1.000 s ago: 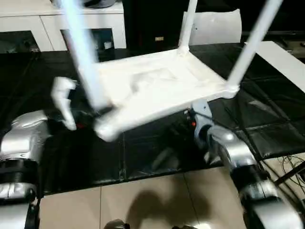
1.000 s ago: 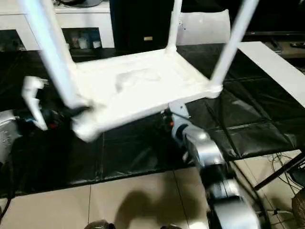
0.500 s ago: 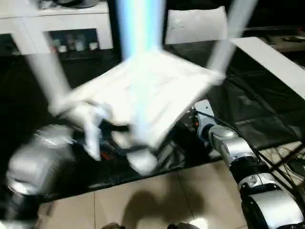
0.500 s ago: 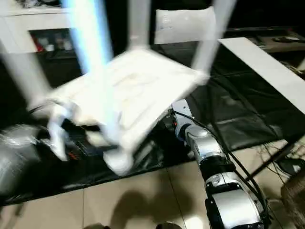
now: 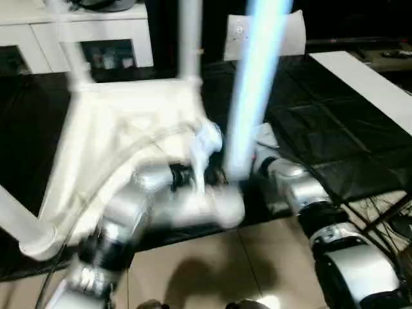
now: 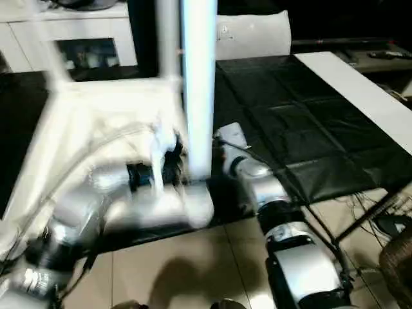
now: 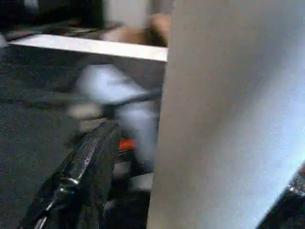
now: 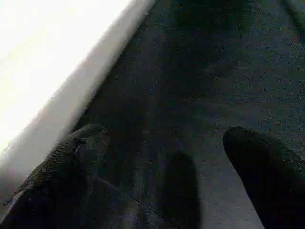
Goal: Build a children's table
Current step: Rotate table base
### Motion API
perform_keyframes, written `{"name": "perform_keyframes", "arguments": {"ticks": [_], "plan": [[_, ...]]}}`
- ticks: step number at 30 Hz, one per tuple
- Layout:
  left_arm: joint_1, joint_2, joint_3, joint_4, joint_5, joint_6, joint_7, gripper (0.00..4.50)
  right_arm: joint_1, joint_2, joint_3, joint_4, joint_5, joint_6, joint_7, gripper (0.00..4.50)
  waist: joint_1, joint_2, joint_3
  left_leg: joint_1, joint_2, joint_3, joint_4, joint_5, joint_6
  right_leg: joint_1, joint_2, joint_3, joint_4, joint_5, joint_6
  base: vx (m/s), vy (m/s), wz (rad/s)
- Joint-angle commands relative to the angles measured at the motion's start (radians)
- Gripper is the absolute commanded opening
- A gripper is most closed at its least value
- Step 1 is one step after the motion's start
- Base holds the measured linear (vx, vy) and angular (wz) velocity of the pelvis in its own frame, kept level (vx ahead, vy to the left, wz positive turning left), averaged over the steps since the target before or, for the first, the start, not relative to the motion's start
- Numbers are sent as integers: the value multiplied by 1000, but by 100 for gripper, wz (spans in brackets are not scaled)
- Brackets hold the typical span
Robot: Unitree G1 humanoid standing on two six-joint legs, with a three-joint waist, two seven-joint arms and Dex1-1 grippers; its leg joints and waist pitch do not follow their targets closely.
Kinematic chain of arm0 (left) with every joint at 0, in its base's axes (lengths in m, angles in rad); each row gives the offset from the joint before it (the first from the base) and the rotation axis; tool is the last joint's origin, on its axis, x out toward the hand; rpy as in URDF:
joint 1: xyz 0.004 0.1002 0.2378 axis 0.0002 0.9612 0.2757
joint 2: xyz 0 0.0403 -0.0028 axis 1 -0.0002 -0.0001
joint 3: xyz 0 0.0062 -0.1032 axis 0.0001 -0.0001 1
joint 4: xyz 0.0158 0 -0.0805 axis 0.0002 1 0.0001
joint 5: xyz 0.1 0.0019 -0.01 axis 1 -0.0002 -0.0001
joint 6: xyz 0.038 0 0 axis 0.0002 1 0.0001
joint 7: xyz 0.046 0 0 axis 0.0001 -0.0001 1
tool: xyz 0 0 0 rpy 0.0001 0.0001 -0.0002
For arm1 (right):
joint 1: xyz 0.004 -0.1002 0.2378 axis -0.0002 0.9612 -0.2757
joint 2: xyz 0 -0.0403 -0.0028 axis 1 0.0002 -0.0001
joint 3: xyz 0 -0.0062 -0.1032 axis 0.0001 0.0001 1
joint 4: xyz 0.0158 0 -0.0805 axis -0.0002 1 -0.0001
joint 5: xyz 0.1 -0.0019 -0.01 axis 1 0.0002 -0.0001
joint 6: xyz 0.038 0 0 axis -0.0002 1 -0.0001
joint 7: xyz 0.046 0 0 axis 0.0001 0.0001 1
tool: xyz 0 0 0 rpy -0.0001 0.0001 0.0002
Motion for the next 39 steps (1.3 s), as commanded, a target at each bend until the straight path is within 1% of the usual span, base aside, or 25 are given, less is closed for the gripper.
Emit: {"name": "perform_keyframes", "arguments": {"ticks": [1, 2, 5, 6, 8, 9, 10, 12, 13, 14, 16, 18, 19, 22, 24, 25, 26, 27, 29, 31, 33, 34, 37, 38, 39], "plan": [[-13, 11, 41, 44, 25, -29, 27, 356, 4, -11, -22, 6, -2, -13, -12, 450, 5, -1, -71, 4, 46, -25, -67, -242, -2, 56, -78, 60, -85, -350, -142, 0, 0, 0], [-17, 20, 46, 49, 35, -38, 30, 356, 13, -18, -26, -3, -1, -16, -13, 450, 8, 4, -72, 6, 47, -23, -66, -227, 3, 54, -79, 60, -83, -330, -153, 0, 0, 0], [-14, 32, 49, 42, 31, -33, 11, 356, 25, -29, -33, -19, 5, -15, -9, 450, 14, 4, -75, 8, 51, -20, -65, -198, 19, 52, -76, 61, -76, -256, -189, 0, 0, 0], [17, 79, 25, 13, 52, -19, -14, 356, 62, -56, -36, -75, 8, -19, 13, 450, 15, 9, -75, 8, 51, -21, -65, -195, 20, 54, -77, 61, -74, -245, -194, 0, 0, 0], [39, 108, 7, -6, 59, -8, -36, 356, 82, -70, -35, -108, 9, -22, 29, 450, 16, 8, -75, 7, 54, -22, -68, -193, 23, 56, -74, 60, -70, -223, -196, 0, 0, 0], [79, 157, -26, -33, 82, 4, -61, 356, 119, -92, -30, -178, 19, -24, 76, 450, 16, 7, -74, 6, 55, -23, -68, -199, 23, 58, -75, 60, -70, -230, -194, 0, 0, 0], [113, 195, -51, -55, 103, 13, -75, 340, 151, -110, -28, -241, 30, -20, 115, 450, 15, 6, -73, 3, 54, -23, -69, -201, 25, 59, -75, 61, -71, -240, -188, 0, 0, 0], [157, 240, -75, -80, 127, 19, -91, 322, 204, -141, -21, -347, 54, -13, 191, 450, 14, 8, -67, 10, 53, -23, -72, -246, 26, 53, -72, 60, -82, -326, -153, 0, 0, 0], [158, 240, -75, -80, 127, 19, -91, 319, 205, -141, -21, -349, 55, -13, 193, 450, 14, 10, -67, 12, 55, -23, -71, -255, 22, 48, -73, 61, -83, -341, -154, 0, 0, 0], [182, 270, -90, -84, 154, -2, -102, 309, 251, -170, -11, -442, 81, 3, 265, 450, 14, 10, -63, 12, 53, -25, -74, -282, 18, 48, -71, 59, -90, -381, -149, 0, 0, 0], [194, 293, -99, -70, 179, -34, -112, 295, 289, -198, -1, -518, 107, 20, 324, 450, 14, 5, -59, 17, 55, -27, -76, -328, 16, 41, -74, 60, -98, -453, -126, 0, 0, 0], [197, 299, -100, -63, 182, -44, -116, 279, 306, -209, 3, -551, 117, 28, 346, 450, 18, 7, -58, 18, 56, -30, -77, -333, 11, 39, -76, 59, -103, -481, -113, 0, 0, 0], [193, 311, -105, -39, 194, -68, -126, 278, 328, -228, 10, -592, 133, 31, 384, 450, 17, 2, -57, 18, 54, -29, -77, -338, 14, 38, -75, 59, -106, -491, -110, 0, 0, 0], [174, 327, -108, 4, 203, -100, -140, 239, 379, -273, 25, -689, 171, 51, 467, 450, 22, 4, -60, 17, 55, -30, -77, -321, 14, 39, -78, 62, -102, -472, -108, 0, 0, 0], [157, 324, -100, 31, 191, -107, -152, 234, 406, -299, 34, -744, 196, 71, 514, 450, 27, 4, -62, 14, 56, -30, -78, -301, 22, 42, -77, 62, -98, -433, -112, 0, 0, 0], [138, 315, -93, 52, 178, -104, -167, 234, 429, -320, 37, -794, 221, 98, 555, 450, 29, 9, -61, 14, 51, -28, -77, -298, 30, 44, -72, 61, -101, -428, -110, 0, 0, 0], [119, 308, -91, 76, 165, -101, -192, 232, 447, -337, 39, -832, 243, 122, 589, 450, 37, 7, -63, 18, 55, -27, -75, -290, 35, 41, -74, 64, -98, -402, -113, 0, 0, 0], [103, 301, -90, 99, 158, -100, -207, 207, 455, -348, 42, -851, 252, 131, 610, 450, 39, 9, -64, 10, 53, -29, -77, -274, 39, 50, -77, 62, -96, -392, -118, 0, 0, 0], [94, 299, -92, 113, 159, -102, -212, 197, 459, -352, 44, -858, 255, 134, 618, 450, 39, 9, -65, 9, 56, -31, -76, -272, 33, 48, -81, 61, -94, -384, -133, 0, 0, 0], [66, 289, -98, 158, 162, -104, -230, 188, 469, -363, 45, -881, 265, 147, 637, 450, 37, 8, -64, 11, 51, -28, -74, -276, 33, 46, -78, 60, -101, -408, -129, 0, 0, 0], [44, 286, -107, 193, 171, -108, -249, 154, 477, -370, 45, -901, 278, 161, 647, 450, 39, 8, -66, 13, 52, -30, -73, -278, 31, 48, -80, 59, -100, -417, -124, 0, 0, 0], [27, 282, -114, 218, 175, -106, -263, 154, 482, -376, 43, -914, 286, 170, 653, 450, 37, 13, -65, 11, 52, -31, -74, -275, 32, 49, -80, 59, -101, -417, -124, 0, 0, 0], [3, 282, -139, 261, 190, -109, -299, 141, 494, -394, 44, -940, 293, 184, 665, 450, 39, 12, -66, 12, 54, -31, -75, -273, 29, 49, -80, 60, -99, -399, -126, 0, 0, 0], [-3, 284, -148, 277, 197, -116, -313, 126, 499, -402, 40, -953, 297, 196, 667, 450, 39, 18, -66, 11, 55, -33, -75, -278, 27, 50, -82, 59, -99, -398, -133, 0, 0, 0], [-7, 287, -155, 287, 202, -119, -325, 112, 502, -407, 38, -963, 300, 205, 669, 450, 38, 13, -66, 13, 54, -31, -75, -280, 28, 50, -80, 59, -101, -397, -134, 0, 0, 0]]}}
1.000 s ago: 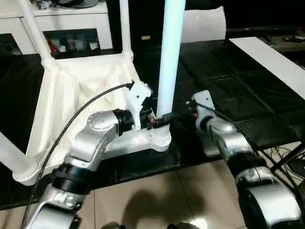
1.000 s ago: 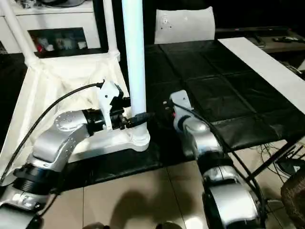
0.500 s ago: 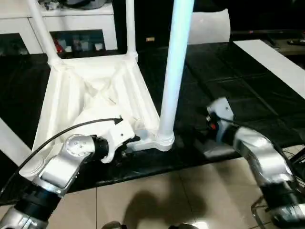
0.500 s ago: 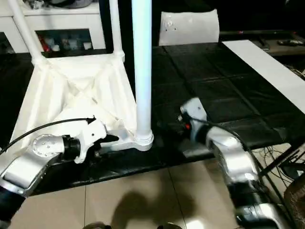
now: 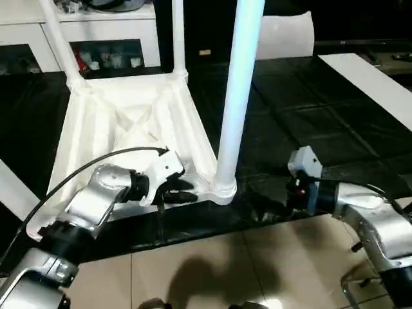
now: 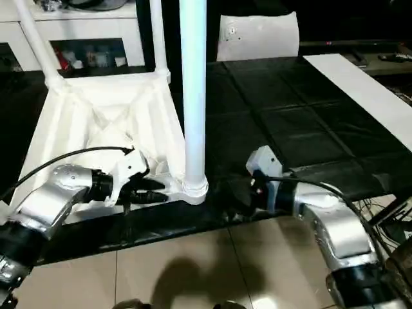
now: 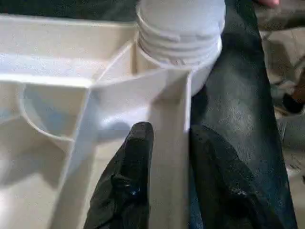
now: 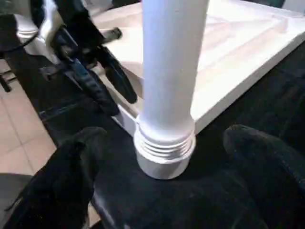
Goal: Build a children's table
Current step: Rotate table base, then rotate leg to tighten
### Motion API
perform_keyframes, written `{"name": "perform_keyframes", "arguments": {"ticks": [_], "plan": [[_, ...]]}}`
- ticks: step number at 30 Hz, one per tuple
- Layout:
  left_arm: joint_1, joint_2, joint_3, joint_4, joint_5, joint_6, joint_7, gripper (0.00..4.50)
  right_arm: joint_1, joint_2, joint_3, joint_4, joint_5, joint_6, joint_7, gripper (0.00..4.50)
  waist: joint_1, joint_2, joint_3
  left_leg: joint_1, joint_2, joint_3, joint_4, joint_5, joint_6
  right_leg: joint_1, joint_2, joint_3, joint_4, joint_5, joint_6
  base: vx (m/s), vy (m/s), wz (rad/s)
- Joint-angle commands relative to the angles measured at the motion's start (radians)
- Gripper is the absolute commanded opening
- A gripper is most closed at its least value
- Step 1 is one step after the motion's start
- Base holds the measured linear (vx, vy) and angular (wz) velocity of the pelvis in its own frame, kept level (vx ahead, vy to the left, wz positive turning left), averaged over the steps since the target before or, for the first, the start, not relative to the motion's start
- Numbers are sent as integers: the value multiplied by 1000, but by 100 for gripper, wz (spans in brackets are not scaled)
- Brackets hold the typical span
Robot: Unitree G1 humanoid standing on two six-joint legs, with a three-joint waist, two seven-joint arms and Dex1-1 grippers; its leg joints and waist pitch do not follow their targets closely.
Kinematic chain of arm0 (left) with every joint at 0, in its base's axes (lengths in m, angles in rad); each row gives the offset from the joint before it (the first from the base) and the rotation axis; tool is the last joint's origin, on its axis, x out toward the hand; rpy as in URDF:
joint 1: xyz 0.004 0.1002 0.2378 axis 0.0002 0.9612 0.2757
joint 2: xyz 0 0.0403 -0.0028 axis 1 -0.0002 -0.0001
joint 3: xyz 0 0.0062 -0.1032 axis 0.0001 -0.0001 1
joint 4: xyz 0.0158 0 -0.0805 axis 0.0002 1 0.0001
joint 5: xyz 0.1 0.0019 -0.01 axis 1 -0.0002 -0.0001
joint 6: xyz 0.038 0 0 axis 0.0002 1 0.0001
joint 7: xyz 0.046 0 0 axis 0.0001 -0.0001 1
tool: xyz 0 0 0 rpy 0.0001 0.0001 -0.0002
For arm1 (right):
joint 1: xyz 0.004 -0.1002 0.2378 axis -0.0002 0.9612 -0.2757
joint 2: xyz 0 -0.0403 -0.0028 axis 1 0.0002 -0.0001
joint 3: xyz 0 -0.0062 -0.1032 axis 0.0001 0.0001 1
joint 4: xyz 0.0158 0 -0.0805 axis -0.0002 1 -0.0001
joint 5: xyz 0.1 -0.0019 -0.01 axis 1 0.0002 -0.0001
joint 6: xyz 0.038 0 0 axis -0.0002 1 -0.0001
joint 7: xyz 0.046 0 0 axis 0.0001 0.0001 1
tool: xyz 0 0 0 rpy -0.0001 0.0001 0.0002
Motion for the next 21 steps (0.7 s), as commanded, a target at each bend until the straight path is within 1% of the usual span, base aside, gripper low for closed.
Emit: {"name": "perform_keyframes", "arguments": {"ticks": [1, 4, 5, 6, 9, 10, 11, 12, 13, 14, 15, 16, 17, 18, 19, 20, 21], "plan": [[-19, 11, -23, 25, 21, -16, -33, 105, 3, -23, -13, -39, 15, 27, 10, 450, 5, 7, -66, 12, 55, -30, -74, -276, 27, 49, -80, 60, -98, -389, -138, 0, 0, 0], [-23, 15, -28, 39, 28, -26, -49, 94, -2, -25, -17, -44, 16, 37, 10, 450, 4, 8, -64, 11, 55, -30, -74, -278, 26, 49, -81, 59, -101, -408, -138, 0, 0, 0], [-29, 13, -25, 51, 30, -39, -58, 80, -9, -28, -16, -44, 18, 45, 9, 450, 4, 2, -64, 12, 55, -29, -73, -281, 26, 48, -82, 58, -102, -422, -136, 0, 0, 0], [-33, 10, -21, 59, 28, -46, -63, 62, -14, -31, -13, -44, 20, 52, 8, 450, 5, 3, -64, 13, 53, -29, -73, -279, 29, 48, -82, 58, -103, -439, -132, 0, 0, 0], [-37, 9, -21, 62, 23, -67, -86, 57, -27, -32, -2, -45, 22, 69, 16, 450, 5, 3, -64, 12, 55, -30, -73, -279, 26, 47, -83, 58, -104, -445, -127, 0, 0, 0], [-38, 9, -24, 67, 23, -104, -109, 30, -39, -32, 11, -41, 19, 76, 28, 450, 5, 3, -65, 12, 56, -31, -73, -272, 28, 47, -83, 58, -101, -432, -131, 0, 0, 0], [-32, 9, -25, 60, 12, -143, -141, 20, -59, -25, 19, -18, 9, 63, 32, 450, 5, -1, -66, 11, 57, -30, -73, -268, 30, 48, -84, 59, -101, -420, -134, 0, 0, 0], [-25, 13, -31, 48, 0, -172, -179, 20, -75, -18, 23, 2, 13, 57, 45, 450, 5, 0, -66, 10, 56, -31, -72, -264, 30, 48, -85, 59, -99, -414, -137, 0, 0, 0], [-22, 14, -34, 42, -5, -187, -202, 14, -83, -16, 23, 12, 18, 56, 54, 450, 5, -2, -68, 11, 58, -30, -72, -253, 32, 48, -86, 60, -96, -397, -144, 0, 0, 0], [-19, 14, -40, 30, -13, -193, -229, 14, -99, -11, 25, 36, 22, 44, 71, 450, 6, -2, -69, 11, 59, -27, -72, -236, 32, 47, -85, 62, -91, -360, -156, 0, 0, 0], [-17, 15, -46, 21, -18, -202, -253, 2, -113, -7, 28, 58, 23, 34, 85, 431, 7, -1, -69, 13, 60, -27, -71, -234, 33, 46, -85, 62, -89, -348, -165, 0, 0, 0], [-17, 16, -56, 13, -21, -205, -280, 2, -127, -5, 35, 81, 24, 19, 109, 431, 10, -2, -70, 13, 60, -24, -70, -228, 36, 46, -86, 63, -88, -328, -179, 0, 0, 0], [-19, 18, -64, 9, -21, -208, -297, 0, -137, -5, 42, 97, 25, 10, 130, 420, 16, 0, -71, 15, 62, -23, -70, -218, 37, 46, -85, 64, -83, -303, -193, 0, 0, 0], [-20, 18, -68, 10, -18, -214, -303, 0, -140, -5, 46, 102, 25, 9, 139, 410, 21, 1, -70, 16, 64, -22, -70, -212, 38, 46, -85, 65, -82, -292, -195, 0, 0, 0], [-28, 18, -81, 18, -11, -235, -325, 0, -154, -7, 63, 121, 27, 4, 180, 403, 30, -1, -71, 19, 63, -20, -70, -210, 41, 45, -84, 64, -80, -283, -201, 0, 0, 0], [-35, 14, -88, 27, -5, -250, -340, 0, -166, -8, 82, 137, 23, -3, 218, 394, 36, 0, -70, 16, 64, -21, -70, -209, 42, 48, -86, 63, -79, -281, -200, 0, 0, 0], [-37, 12, -89, 31, -2, -257, -344, 0, -169, -9, 87, 141, 21, -6, 229, 385, 37, -1, -70, 16, 66, -21, -71, -210, 39, 48, -86, 63, -79, -284, -198, 0, 0, 0]]}}
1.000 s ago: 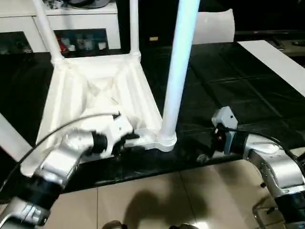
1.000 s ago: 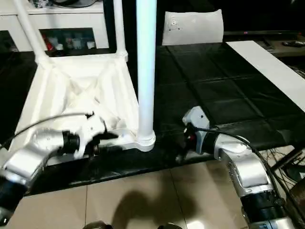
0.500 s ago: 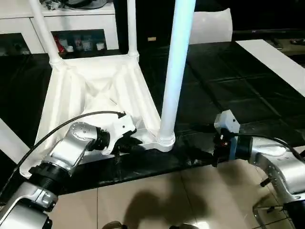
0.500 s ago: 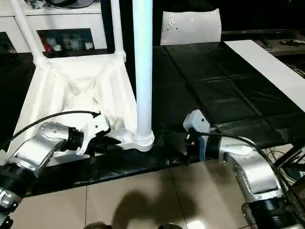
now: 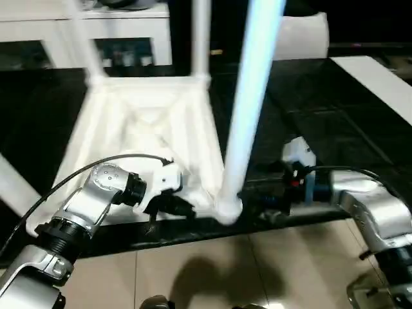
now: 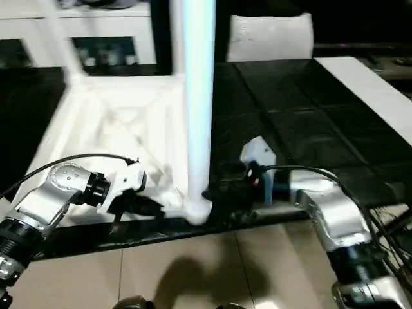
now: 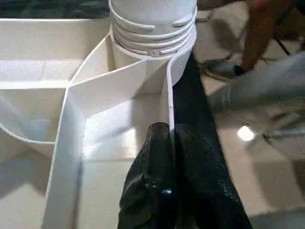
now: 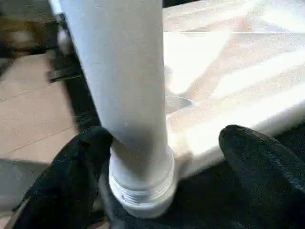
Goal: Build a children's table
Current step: Rotate leg to tighten
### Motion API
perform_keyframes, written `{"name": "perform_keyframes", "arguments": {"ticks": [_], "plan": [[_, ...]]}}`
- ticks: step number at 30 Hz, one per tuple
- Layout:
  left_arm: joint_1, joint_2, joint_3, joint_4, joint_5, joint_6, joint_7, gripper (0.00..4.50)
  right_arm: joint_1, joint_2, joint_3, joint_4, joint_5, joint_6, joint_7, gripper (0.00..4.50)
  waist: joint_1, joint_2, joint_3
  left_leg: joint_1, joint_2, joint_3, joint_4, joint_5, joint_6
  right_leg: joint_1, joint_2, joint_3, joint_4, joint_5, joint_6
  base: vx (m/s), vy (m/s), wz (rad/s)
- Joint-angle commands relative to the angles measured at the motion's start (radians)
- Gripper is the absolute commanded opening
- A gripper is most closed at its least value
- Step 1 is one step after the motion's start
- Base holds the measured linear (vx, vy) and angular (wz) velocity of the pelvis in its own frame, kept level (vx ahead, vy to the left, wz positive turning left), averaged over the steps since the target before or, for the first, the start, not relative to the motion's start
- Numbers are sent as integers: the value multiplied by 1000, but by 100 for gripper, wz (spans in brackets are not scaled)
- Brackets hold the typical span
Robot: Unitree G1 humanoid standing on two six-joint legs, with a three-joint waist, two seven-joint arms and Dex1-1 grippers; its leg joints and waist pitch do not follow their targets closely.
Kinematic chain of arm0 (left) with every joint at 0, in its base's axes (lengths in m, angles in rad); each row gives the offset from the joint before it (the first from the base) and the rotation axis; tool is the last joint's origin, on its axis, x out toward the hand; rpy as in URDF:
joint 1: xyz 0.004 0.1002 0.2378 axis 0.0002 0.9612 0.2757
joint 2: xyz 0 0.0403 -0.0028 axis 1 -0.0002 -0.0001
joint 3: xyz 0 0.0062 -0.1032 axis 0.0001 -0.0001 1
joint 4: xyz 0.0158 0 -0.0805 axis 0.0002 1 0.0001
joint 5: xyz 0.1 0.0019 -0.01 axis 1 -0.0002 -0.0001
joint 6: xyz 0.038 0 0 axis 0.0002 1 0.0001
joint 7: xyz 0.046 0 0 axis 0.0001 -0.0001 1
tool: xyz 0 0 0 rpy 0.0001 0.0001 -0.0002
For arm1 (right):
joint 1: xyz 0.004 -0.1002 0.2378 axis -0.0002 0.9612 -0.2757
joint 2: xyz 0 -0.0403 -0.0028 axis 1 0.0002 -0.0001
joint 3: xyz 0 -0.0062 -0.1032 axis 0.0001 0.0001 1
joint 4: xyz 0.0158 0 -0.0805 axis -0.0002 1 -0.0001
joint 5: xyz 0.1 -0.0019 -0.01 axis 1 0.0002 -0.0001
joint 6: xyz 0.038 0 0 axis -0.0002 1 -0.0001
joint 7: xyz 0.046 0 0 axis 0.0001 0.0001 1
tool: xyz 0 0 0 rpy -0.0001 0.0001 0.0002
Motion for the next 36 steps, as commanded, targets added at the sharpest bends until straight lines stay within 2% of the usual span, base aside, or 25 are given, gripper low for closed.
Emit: {"name": "perform_keyframes", "arguments": {"ticks": [1, 3, 7, 9, 10, 12, 13, 18, 19, 21, 22, 24, 25, 26, 27, 28, 30, 31, 32, 33, 34, 35, 36], "plan": [[-28, -24, -44, -17, -1, -50, -63, 0, -17, -9, 24, 15, -1, -15, 56, 375, -5, 0, -69, 18, 66, -21, -70, -215, 36, 48, -86, 65, -80, -299, -188, 0, 0, 0], [-41, -31, -55, 4, 26, -80, -69, 0, -33, -8, 55, 34, -7, -27, 106, 349, 4, -1, -68, 21, 67, -22, -71, -233, 30, 45, -87, 64, -84, -339, -175, 0, 0, 0], [-51, -33, -64, 19, 44, -102, -84, 0, -55, 1, 77, 62, -14, -35, 142, 318, 4, -2, -67, 22, 68, -24, -74, -250, 14, 46, -90, 65, -85, -358, -172, 0, 0, 0], [-54, -33, -69, 21, 50, -110, -86, 0, -61, 4, 85, 72, -18, -39, 152, 318, 5, -3, -68, 21, 68, -25, -74, -250, 13, 47, -91, 65, -84, -367, -168, 0, 0, 0], [-58, -36, -77, 29, 59, -122, -90, 0, -81, 12, 102, 105, -34, -51, 171, 297, 4, -2, -69, 20, 67, -25, -73, -248, 13, 47, -91, 64, -84, -363, -169, 0, 0, 0], [-61, -38, -78, 36, 63, -129, -91, 0, -89, 14, 109, 120, -41, -57, 180, 286, 4, -3, -68, 18, 65, -24, -72, -242, 14, 47, -89, 64, -85, -364, -169, 0, 0, 0], [-65, -40, -76, 49, 71, -132, -80, 0, -96, 15, 116, 129, -47, -60, 190, 279, 7, -2, -69, 22, 67, -23, -71, -240, 15, 45, -90, 65, -84, -354, -173, 0, 0, 0], [-76, -51, -48, 104, 87, -121, -26, 0, -97, 16, 107, 127, -22, -26, 198, 244, 15, -1, -71, 21, 68, -23, -72, -228, 17, 48, -89, 65, -79, -321, -180, 0, 0, 0], [-76, -53, -44, 108, 86, -114, -18, 0, -95, 17, 104, 126, -18, -21, 196, 219, 17, -1, -70, 21, 68, -23, -72, -235, 15, 48, -89, 64, -81, -335, -178, 0, 0, 0], [-85, -81, -1, 144, 91, -31, 100, 0, -69, 34, 75, 100, 11, 28, 154, 211, 19, 1, -68, 24, 68, -22, -72, -248, 10, 45, -89, 65, -84, -358, -174, 0, 0, 0], [-85, -82, 1, 145, 91, -26, 105, 0, -67, 35, 73, 99, 12, 30, 151, 209, 24, 1, -66, 33, 68, -21, -71, -269, 4, 39, -90, 65, -91, -393, -170, 0, 0, 0], [-87, -95, 21, 150, 85, -1, 137, 0, -49, 51, 53, 83, 17, 42, 106, 203, 22, 0, -64, 31, 66, -25, -73, -294, -2, 42, -92, 61, -97, -451, -153, 0, 0, 0], [-92, -112, 40, 158, 80, 25, 177, 0, -24, 74, 35, 62, 14, 56, 38, 203, 17, -1, -63, 29, 66, -28, -76, -304, -6, 43, -93, 60, -101, -484, -133, 0, 0, 0], [-97, -129, 55, 165, 79, 49, 220, 0, -2, 99, 19, 46, 4, 66, -36, 202, 16, 0, -60, 35, 65, -28, -76, -317, -12, 37, -93, 60, -109, -516, -114, 0, 0, 0], [-106, -150, 70, 176, 83, 68, 273, 0, 18, 127, 6, 32, -13, 81, -114, 202, 14, 1, -58, 37, 63, -30, -75, -333, -15, 36, -94, 58, -112, -541, -109, 0, 0, 0], [-110, -161, 75, 181, 84, 82, 295, 0, 27, 144, -1, 27, -24, 87, -159, 201, 6, -2, -56, 35, 59, -34, -78, -354, -22, 38, -94, 51, -118, -592, -86, 0, 0, 0], [-124, -201, 89, 194, 83, 127, 355, 0, 42, 216, -34, 24, -53, 125, -315, 200, -12, -1, -53, 41, 55, -39, -76, -391, -33, 33, -94, 41, -132, -662, -53, 0, 0, 0], [-131, -217, 96, 200, 83, 142, 381, 0, 41, 242, -48, 23, -57, 145, -359, 200, -25, 2, -54, 37, 51, -43, -75, -405, -36, 41, -95, 32, -138, -684, -36, 0, 0, 0], [-141, -236, 101, 210, 84, 158, 407, 0, 37, 274, -61, 25, -62, 164, -412, 200, -36, 6, -59, 34, 52, -49, -78, -404, -37, 48, -98, 26, -140, -671, -30, 0, 0, 0], [-154, -261, 111, 225, 85, 175, 451, 0, 27, 319, -76, 36, -79, 179, -493, 200, -42, 6, -58, 30, 53, -50, -81, -405, -33, 50, -95, 24, -142, -658, -28, 0, 0, 0], [-177, -299, 125, 250, 86, 198, 517, 0, 3, 401, -115, 59, -84, 212, -621, 200, -54, 12, -58, 30, 57, -54, -84, -419, -42, 48, -93, 20, -140, -624, -42, 0, 0, 0], [-185, -312, 130, 259, 88, 207, 537, 0, -5, 432, -131, 65, -82, 225, -670, 199, -70, 20, -59, 34, 59, -60, -86, -462, -52, 49, -92, 13, -144, -598, -48, 0, 0, 0], [-199, -331, 139, 273, 92, 211, 573, 0, -24, 475, -146, 86, -89, 224, -739, 199, -75, 18, -60, 33, 59, -63, -86, -477, -54, 52, -94, 8, -143, -589, -51, 0, 0, 0]]}}
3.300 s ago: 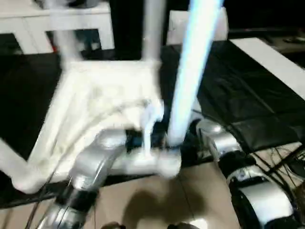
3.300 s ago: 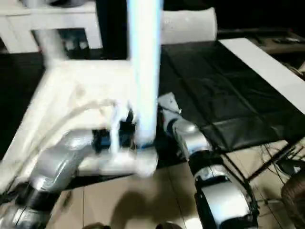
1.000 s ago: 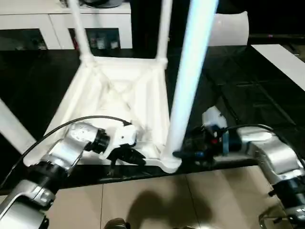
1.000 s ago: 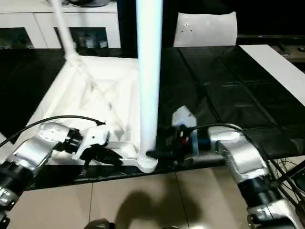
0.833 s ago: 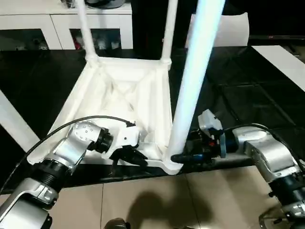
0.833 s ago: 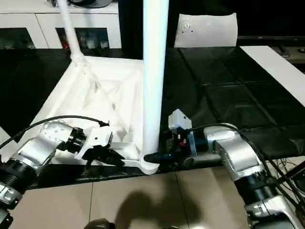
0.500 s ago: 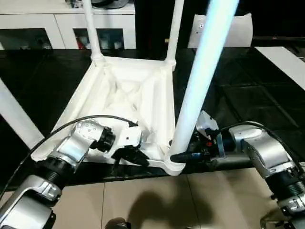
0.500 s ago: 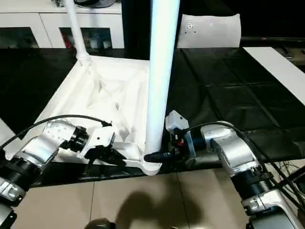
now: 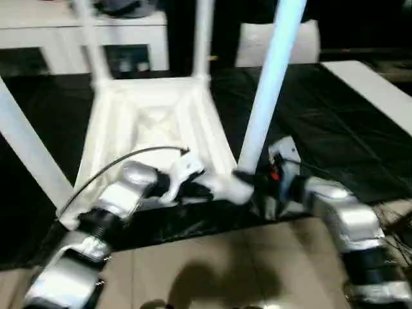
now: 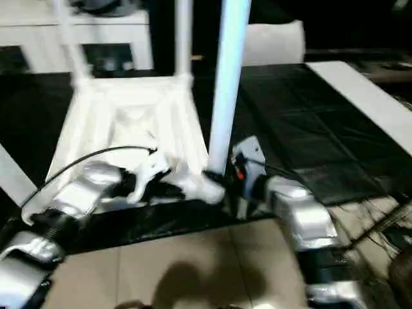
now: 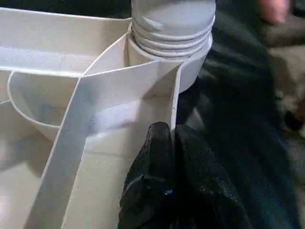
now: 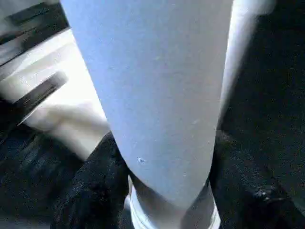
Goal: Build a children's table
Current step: Rotate leg to tighten
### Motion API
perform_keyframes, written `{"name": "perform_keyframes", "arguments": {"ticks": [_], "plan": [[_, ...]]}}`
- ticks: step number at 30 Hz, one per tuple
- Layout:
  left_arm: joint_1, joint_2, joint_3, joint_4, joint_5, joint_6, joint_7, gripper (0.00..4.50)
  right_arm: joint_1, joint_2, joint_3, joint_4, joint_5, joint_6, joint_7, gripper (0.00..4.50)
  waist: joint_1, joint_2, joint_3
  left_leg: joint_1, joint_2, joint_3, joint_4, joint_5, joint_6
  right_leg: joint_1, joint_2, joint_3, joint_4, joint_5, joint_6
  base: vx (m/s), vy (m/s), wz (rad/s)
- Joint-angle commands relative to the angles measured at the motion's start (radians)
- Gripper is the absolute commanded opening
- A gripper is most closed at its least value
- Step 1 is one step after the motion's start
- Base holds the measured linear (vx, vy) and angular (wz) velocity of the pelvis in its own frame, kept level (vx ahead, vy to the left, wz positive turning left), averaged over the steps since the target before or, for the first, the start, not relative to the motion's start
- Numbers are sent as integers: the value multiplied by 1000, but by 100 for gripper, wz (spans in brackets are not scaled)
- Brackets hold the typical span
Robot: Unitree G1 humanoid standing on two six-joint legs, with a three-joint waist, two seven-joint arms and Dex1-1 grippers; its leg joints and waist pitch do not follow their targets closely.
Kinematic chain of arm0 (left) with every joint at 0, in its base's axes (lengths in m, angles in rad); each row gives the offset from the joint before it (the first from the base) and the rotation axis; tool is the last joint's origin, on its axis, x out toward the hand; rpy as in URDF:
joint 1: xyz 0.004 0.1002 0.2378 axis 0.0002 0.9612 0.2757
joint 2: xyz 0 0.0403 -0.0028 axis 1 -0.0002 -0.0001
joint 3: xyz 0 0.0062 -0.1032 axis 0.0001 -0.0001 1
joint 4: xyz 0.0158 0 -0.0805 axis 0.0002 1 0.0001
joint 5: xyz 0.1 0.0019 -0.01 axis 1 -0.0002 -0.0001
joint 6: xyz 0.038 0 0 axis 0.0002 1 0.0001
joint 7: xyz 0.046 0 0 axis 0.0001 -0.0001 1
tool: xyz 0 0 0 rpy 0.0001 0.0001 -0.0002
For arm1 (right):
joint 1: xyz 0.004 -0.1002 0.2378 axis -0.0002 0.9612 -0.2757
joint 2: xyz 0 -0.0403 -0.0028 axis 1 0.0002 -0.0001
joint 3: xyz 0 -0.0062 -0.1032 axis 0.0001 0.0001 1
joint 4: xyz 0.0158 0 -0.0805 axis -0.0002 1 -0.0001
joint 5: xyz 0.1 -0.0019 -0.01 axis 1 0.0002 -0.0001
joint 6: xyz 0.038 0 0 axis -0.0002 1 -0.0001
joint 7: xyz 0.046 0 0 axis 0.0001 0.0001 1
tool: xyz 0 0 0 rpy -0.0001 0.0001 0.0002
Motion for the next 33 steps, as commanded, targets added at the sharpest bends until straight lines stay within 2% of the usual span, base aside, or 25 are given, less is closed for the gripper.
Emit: {"name": "perform_keyframes", "arguments": {"ticks": [1, 3, 5, 6, 7, 9, 11, 13, 14, 15, 17, 18, 19, 20, 21, 22, 23, 24, 29, 33], "plan": [[-53, -44, 58, 24, 2, 13, 166, 0, -25, 94, 41, 16, 37, 34, -74, 199, -16, 17, -58, 21, 56, -51, -87, -503, -55, 29, -89, 31, -108, -573, -57, 0, 0, 0], [-69, -57, 52, 39, 15, 5, 183, 0, -53, 133, 44, 54, 8, 25, -148, 199, -21, 13, -59, 24, 52, -48, -85, -498, -46, 25, -93, 35, -111, -563, -60, 0, 0, 0], [-77, -53, 29, 54, 47, -13, 182, 0, -61, 152, 67, 65, -27, -3, -163, 199, -29, 14, -60, 18, 53, -46, -88, -474, -41, 26, -94, 43, -104, -519, -81, 0, 0, 0], [-76, -48, 24, 54, 54, -21, 177, 0, -58, 149, 78, 60, -38, -21, -159, 234, -28, 14, -61, 18, 54, -45, -89, -464, -38, 26, -95, 46, -103, -499, -88, 0, 0, 0], [-74, -40, 17, 52, 60, -32, 167, 0, -53, 147, 84, 51, -54, -45, -156, 269, -28, 13, -63, 15, 55, -42, -90, -432, -31, 29, -95, 53, -96, -446, -107, 0, 0, 0], [-73, -36, 14, 51, 63, -38, 160, 0, -49, 146, 87, 45, -65, -59, -155, 271, -25, 11, -68, 9, 57, -36, -90, -375, -20, 31, -94, 62, -82, -361, -141, 0, 0, 0], [-65, -22, 6, 43, 68, -46, 137, 0, -39, 137, 87, 30, -70, -72, -145, 298, -21, 11, -74, 3, 59, -29, -87, -289, 2, 35, -91, 67, -66, -254, -182, 0, 0, 0], [-28, 43, -23, 1, 62, -128, 6, 0, -6, 64, 93, -18, -57, -143, -43, 317, -14, 6, -71, 0, 54, -25, -83, -293, 17, 37, -95, 67, -73, -290, -174, 0, 0, 0], [-10, 69, -38, -14, 53, -186, -66, 0, 2, 30, 98, -36, -45, -169, 21, 321, -12, 5, -71, -9, 53, -25, -83, -276, 30, 43, -97, 68, -71, -298, -164, 0, 0, 0], [-3, 79, -44, -19, 50, -210, -97, 0, 5, 18, 102, -42, -40, -179, 49, 321, -10, 7, -75, -10, 54, -23, -80, -252, 40, 41, -96, 70, -68, -276, -163, 0, 0, 0], [-1, 108, -61, -4, 70, -238, -130, 0, 8, -19, 104, -51, -32, -190, 108, 347, -6, 13, -78, -10, 57, -21, -77, -212, 47, 40, -93, 70, -59, -228, -184, 0, 0, 0], [2, 126, -70, 2, 73, -264, -167, 0, 11, -51, 105, -58, -19, -192, 164, 347, -4, 5, -77, -9, 59, -18, -77, -203, 50, 38, -91, 71, -59, -219, -185, 0, 0, 0], [4, 149, -78, 9, 68, -305, -232, 0, 18, -109, 115, -72, 1, -191, 267, 347, 9, 8, -76, -6, 60, -17, -76, -190, 56, 39, -89, 71, -56, -212, -190, 0, 0, 0], [4, 155, -80, 11, 65, -315, -249, 0, 21, -123, 118, -76, 5, -192, 292, 347, 12, 10, -76, -3, 62, -17, -76, -192, 57, 38, -88, 71, -56, -210, -191, 0, 0, 0], [4, 160, -82, 10, 62, -320, -266, 0, 23, -137, 122, -79, 9, -193, 318, 347, 12, 10, -76, -3, 62, -17, -76, -192, 57, 38, -88, 71, -56, -210, -191, 0, 0, 0], [3, 172, -88, 10, 55, -329, -306, 0, 28, -169, 133, -87, 18, -196, 377, 347, 20, 11, -74, 2, 66, -15, -78, -207, 52, 32, -86, 70, -55, -214, -198, 0, 0, 0], [1, 186, -98, 8, 49, -339, -353, 0, 34, -202, 146, -96, 34, -199, 443, 347, 27, 6, -74, 5, 66, -14, -79, -219, 49, 34, -88, 71, -55, -230, -198, 0, 0, 0], [-6, 214, -122, 3, 41, -355, -451, 0, 41, -273, 176, -110, 69, -191, 583, 347, 35, 7, -73, 6, 68, -13, -80, -219, 49, 34, -88, 71, -56, -238, -196, 0, 0, 0], [-11, 234, -148, -13, 33, -376, -557, 0, 25, -332, 218, -85, 65, -218, 712, 347, 58, 6, -70, 11, 71, -11, -82, -251, 32, 28, -93, 72, -60, -298, -192, 0, 0, 0], [-17, 236, -159, -17, 30, -395, -607, 0, 9, -357, 245, -67, 64, -223, 779, 313, 66, 4, -71, 13, 72, -11, -82, -255, 22, 27, -93, 73, -62, -320, -186, 0, 0, 0]]}}
